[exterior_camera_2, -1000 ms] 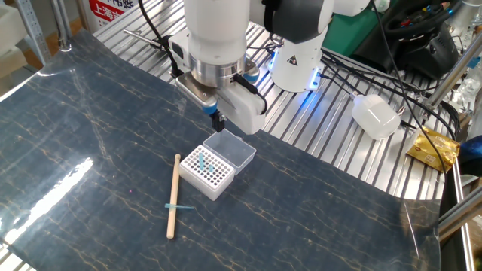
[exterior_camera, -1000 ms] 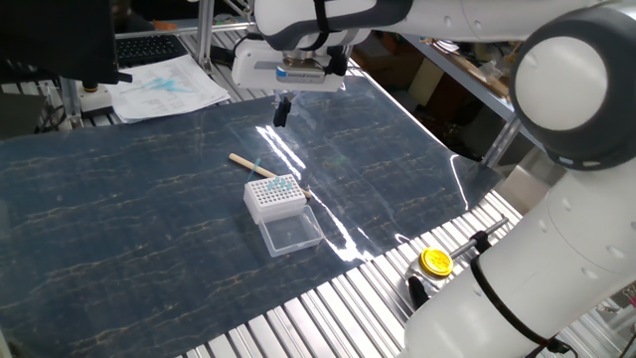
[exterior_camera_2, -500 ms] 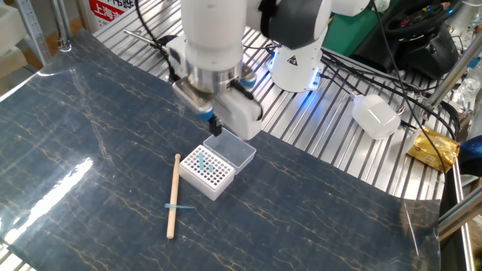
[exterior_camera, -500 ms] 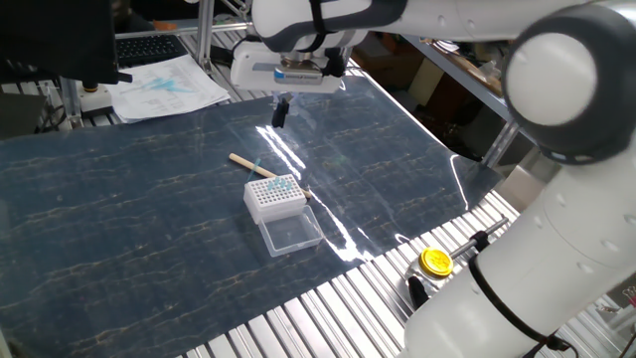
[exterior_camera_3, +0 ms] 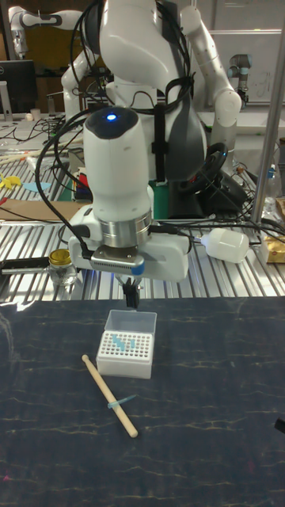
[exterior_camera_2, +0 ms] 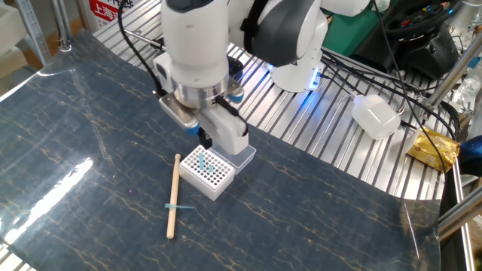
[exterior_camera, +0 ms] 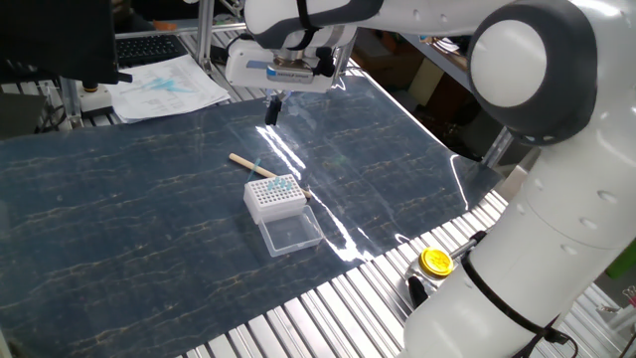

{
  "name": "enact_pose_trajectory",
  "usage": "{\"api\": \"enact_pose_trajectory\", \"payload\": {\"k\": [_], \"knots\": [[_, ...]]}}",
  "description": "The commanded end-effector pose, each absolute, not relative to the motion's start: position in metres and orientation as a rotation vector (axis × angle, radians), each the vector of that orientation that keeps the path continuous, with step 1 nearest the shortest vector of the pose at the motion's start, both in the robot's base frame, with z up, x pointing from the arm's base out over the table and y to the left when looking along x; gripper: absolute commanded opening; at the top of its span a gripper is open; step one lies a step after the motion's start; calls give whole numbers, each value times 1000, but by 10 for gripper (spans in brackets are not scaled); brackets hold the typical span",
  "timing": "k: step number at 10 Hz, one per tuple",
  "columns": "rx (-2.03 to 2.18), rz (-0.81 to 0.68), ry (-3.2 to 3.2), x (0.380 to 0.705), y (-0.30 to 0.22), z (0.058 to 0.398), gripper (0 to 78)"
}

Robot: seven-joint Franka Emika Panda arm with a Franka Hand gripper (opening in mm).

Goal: Insert a medium pipette tip into the holder for medium pipette tips

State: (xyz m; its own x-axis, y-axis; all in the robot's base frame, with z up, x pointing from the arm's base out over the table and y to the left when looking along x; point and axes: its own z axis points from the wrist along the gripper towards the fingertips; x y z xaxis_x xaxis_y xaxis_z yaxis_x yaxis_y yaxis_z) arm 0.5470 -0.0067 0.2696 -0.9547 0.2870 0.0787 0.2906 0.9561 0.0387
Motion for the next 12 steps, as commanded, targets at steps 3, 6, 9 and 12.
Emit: {"api": "enact_pose_trajectory", "payload": {"k": [3,6,9,12], "knots": [[-520,-64,-3046,547,-7,270,0],[-536,-112,-3037,547,-7,270,0],[-606,-89,-2968,547,-7,270,0],[-589,-102,-2985,547,-7,270,0]]}}
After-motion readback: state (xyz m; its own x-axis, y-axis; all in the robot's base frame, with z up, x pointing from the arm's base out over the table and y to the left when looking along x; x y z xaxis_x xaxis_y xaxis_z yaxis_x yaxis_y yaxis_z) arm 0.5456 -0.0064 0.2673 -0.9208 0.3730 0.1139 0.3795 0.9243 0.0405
